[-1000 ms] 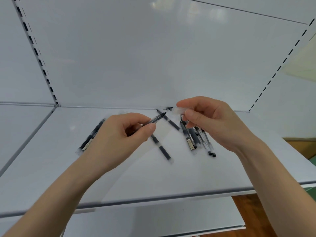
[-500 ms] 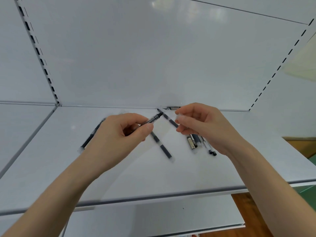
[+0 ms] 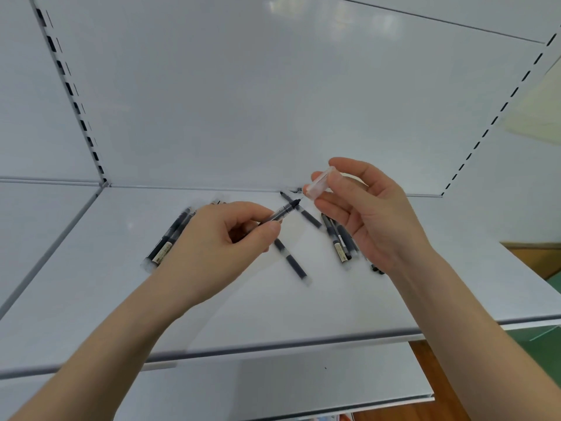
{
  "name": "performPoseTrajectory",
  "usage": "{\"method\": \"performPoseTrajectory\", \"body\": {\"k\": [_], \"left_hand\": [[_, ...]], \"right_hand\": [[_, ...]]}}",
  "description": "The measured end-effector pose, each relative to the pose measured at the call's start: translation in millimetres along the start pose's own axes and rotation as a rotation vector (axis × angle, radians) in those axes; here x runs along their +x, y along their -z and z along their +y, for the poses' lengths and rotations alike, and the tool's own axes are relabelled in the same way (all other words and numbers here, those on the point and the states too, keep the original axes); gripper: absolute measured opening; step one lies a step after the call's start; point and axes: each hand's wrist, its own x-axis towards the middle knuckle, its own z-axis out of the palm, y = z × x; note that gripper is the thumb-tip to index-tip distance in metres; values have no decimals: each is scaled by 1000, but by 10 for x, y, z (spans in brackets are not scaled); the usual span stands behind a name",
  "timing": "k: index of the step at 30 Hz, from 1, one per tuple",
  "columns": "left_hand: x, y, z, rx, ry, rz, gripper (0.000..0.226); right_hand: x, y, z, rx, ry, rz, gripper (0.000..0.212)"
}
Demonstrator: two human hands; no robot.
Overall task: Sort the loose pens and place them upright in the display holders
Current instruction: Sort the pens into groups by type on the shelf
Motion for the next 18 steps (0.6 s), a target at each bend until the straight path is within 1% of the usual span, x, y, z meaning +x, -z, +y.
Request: {"method": "performPoseTrajectory", "body": {"k": [3,8,13,18], "left_hand": [[-4,3,11,-10,-2,0,14],[-7,1,7,-10,-6,-4,14],[-16,9,-11,-5,-7,0,13],[-5,-10,-34,51,-34,-1,13]], "right_hand": [[-22,-33,12,-9,18,9,9],[-68,-70,42,-10,19,-24,8],[-71,-80,20,17,46,11,7],[-114,-114,73,-80,66,-49,9]]}}
